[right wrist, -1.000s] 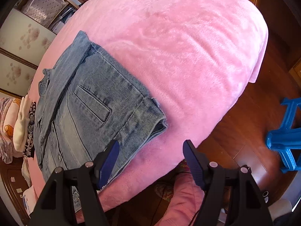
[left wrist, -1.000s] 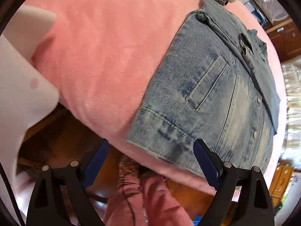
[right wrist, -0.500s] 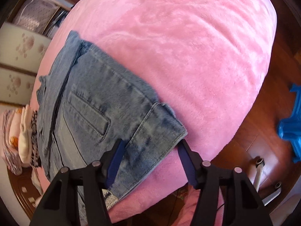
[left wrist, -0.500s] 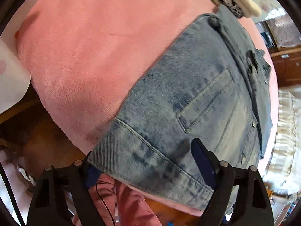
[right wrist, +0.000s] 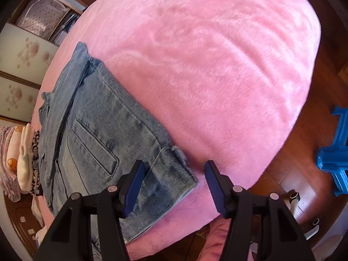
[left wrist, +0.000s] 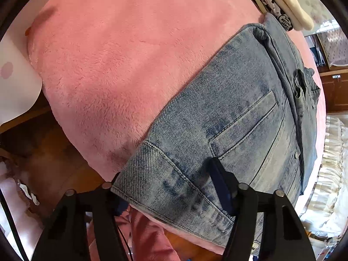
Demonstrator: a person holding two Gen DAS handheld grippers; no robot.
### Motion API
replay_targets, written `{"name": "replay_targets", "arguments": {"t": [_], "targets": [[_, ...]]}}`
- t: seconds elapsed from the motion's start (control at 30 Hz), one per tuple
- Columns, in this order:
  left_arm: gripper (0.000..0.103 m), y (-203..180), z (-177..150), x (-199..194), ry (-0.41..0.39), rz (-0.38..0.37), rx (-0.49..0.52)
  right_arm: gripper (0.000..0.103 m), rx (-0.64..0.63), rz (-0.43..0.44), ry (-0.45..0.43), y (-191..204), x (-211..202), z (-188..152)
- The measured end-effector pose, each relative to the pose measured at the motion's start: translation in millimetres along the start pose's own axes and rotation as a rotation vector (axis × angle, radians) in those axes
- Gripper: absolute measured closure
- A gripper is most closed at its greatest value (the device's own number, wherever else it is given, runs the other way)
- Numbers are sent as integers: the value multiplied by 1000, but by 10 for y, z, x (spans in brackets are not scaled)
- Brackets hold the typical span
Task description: Fold large clothes
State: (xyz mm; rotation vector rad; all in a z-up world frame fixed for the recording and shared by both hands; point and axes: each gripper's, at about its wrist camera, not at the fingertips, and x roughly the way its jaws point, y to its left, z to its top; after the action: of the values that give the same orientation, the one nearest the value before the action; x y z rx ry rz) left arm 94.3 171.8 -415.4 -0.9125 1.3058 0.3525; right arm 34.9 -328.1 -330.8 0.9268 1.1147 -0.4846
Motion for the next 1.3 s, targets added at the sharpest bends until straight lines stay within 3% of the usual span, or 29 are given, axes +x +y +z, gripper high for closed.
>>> {"name": "replay_targets", "arguments": {"t": [0.23,0.33,0.47,0.63,1.03,1.3], "targets": [[85,6,-11,-160,-23,-6,-40,67,-7,5,52,92,17,23],[92,-25,0,-259,-19,17,-52,74,14,12,61,127,-56,18],[93,-279,-20,-459,-30,61,26,82,29,45,69,211,-204,46],[93,-595,-12,-794,-15,61,102,89,-65,48,94,518,-463,80],[94,-1300,365,-1452,53,10,78,92,-77,193,137,1203,-1038,301],[94,-1993,857,-1824,-62,-12,98,92,-82,304,112,1608,-1281,844]]}}
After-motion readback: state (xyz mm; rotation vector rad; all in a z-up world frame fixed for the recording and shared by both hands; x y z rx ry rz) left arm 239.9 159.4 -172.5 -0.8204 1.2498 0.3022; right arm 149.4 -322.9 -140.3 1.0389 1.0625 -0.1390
